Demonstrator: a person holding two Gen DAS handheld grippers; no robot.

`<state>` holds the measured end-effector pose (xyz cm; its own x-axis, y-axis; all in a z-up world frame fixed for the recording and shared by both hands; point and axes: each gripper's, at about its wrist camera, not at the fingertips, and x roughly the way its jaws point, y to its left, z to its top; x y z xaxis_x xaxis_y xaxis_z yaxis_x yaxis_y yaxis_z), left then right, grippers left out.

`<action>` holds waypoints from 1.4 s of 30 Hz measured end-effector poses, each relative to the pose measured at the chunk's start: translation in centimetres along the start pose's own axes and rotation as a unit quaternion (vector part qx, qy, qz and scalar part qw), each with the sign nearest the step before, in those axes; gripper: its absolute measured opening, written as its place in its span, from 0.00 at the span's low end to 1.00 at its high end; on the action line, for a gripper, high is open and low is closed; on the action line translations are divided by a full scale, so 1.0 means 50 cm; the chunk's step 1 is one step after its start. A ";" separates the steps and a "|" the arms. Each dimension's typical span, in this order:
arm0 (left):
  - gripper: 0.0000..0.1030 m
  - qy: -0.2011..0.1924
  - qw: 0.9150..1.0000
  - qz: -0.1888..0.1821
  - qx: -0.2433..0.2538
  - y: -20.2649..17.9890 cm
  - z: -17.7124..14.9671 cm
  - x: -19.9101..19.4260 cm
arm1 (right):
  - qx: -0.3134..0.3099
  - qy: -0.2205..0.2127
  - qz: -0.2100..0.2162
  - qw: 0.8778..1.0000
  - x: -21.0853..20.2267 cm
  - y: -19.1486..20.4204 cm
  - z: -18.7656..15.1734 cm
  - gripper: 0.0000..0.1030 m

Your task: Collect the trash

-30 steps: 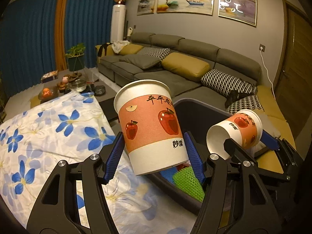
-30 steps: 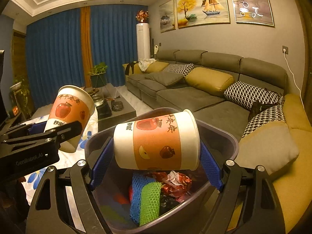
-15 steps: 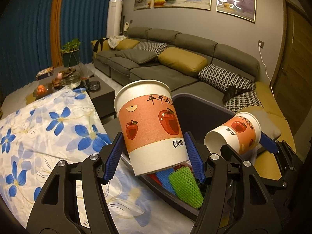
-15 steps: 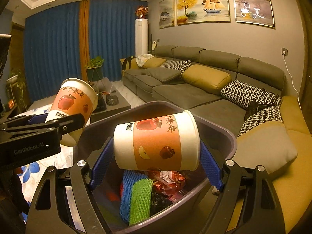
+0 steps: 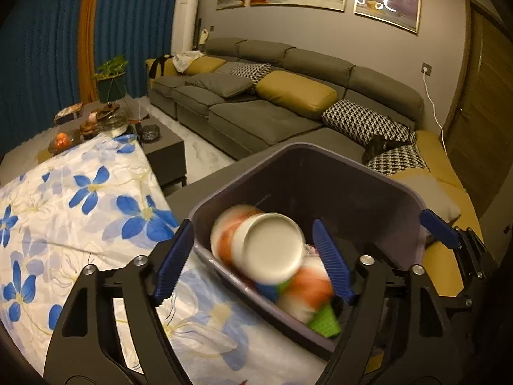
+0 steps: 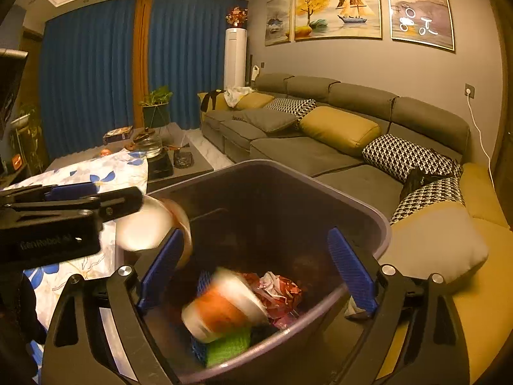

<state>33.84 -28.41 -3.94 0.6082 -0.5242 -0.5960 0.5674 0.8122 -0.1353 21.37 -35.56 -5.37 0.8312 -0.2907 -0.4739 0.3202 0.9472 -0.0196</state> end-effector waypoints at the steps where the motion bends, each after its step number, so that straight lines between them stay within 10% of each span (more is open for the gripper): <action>1: 0.75 -0.001 1.000 0.006 -0.004 0.007 -0.002 -0.004 | 0.002 0.000 -0.001 1.000 -0.004 -0.002 -0.002 0.86; 26: 0.94 -0.108 0.971 0.205 -0.051 0.100 -0.199 -0.435 | -0.012 -0.031 0.050 0.998 -0.269 0.135 -0.038 0.95; 42: 0.94 -0.133 0.960 0.234 -0.074 0.120 -0.306 -0.612 | -0.015 -0.060 0.077 0.995 -0.431 0.201 -0.077 0.95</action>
<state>10.14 -3.57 1.37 0.9093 -0.1238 -0.3973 0.1246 0.9919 -0.0241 4.91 -19.25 1.26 0.9186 -0.1540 -0.3640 0.1726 0.9848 0.0190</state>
